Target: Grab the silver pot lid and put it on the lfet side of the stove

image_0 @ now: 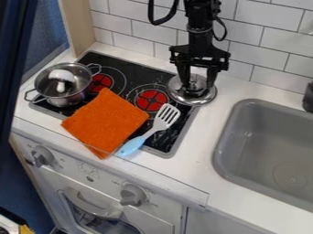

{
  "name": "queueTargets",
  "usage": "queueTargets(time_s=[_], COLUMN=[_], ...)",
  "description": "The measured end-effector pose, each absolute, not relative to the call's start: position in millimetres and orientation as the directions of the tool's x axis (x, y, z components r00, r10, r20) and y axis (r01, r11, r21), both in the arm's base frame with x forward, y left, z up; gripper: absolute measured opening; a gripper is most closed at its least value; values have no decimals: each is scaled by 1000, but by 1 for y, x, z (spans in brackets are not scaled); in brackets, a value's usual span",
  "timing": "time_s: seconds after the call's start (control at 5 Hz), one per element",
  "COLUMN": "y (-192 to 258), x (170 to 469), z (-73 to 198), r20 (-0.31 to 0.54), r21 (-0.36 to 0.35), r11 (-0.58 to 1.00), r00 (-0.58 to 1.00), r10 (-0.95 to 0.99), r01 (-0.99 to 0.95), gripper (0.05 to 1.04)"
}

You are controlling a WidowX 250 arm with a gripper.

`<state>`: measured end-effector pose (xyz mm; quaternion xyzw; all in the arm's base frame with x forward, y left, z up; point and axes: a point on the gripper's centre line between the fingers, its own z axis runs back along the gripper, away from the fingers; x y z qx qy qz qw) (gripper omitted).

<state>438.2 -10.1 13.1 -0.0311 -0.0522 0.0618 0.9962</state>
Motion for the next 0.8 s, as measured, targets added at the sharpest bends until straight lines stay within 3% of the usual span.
queueTargets(time_s=[0.2,0.6,0.8], y=[-4,-18,14], x=[429,430,427], z=[16,57,84], r20=[101,195,252], r21=[-69,-99,-128], r11=[986,977,974], r00=[983,959,944], r10=[156,203,213], r01=[-150,-187,-185], gripper=[1002,999,999])
